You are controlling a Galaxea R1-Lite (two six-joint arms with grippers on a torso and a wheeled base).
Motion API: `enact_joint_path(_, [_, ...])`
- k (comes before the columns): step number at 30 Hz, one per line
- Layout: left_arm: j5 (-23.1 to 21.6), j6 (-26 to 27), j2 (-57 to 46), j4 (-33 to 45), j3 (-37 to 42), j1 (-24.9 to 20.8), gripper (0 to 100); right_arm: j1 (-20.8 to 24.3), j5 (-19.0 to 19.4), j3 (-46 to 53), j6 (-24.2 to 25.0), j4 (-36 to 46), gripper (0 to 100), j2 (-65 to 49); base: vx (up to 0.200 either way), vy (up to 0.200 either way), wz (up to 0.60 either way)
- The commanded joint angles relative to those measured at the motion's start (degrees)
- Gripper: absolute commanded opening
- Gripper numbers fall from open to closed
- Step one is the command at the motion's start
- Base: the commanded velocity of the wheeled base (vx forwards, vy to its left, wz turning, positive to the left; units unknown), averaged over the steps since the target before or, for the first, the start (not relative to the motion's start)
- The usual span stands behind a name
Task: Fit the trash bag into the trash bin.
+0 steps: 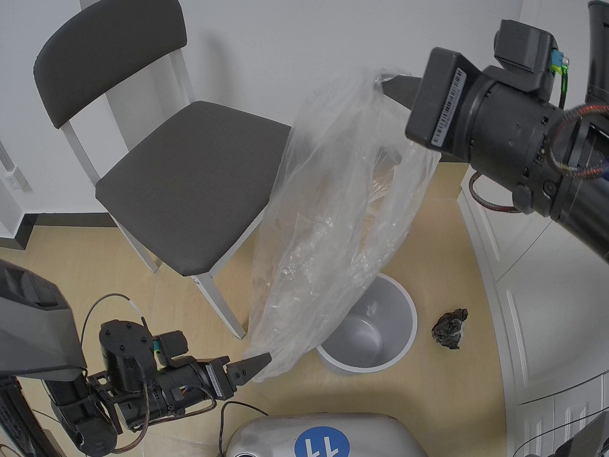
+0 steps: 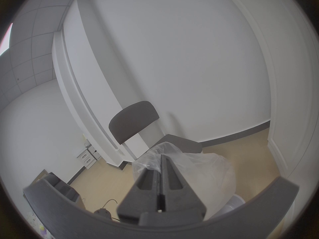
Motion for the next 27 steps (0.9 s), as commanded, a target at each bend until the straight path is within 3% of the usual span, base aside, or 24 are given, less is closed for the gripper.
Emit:
enact_joint_path(1, [0.1, -0.6, 5.9, -0.3, 0.9, -0.1, 100, 0.1, 0.0, -0.3, 0.0, 0.0, 0, 0.0, 0.000, 0.000, 0.00])
enact_joint_path(2, [0.1, -0.6, 6.2, -0.4, 0.8, -0.3, 0, 0.1, 0.0, -0.1, 0.0, 0.0, 0, 0.0, 0.000, 0.000, 0.00])
enact_joint_path(27, [-0.1, 0.5, -1.6, -0.3, 2.1, -0.6, 0, -2.6, 0.0, 3.5, 0.0, 0.3, 0, -1.0, 0.000, 0.000, 0.00])
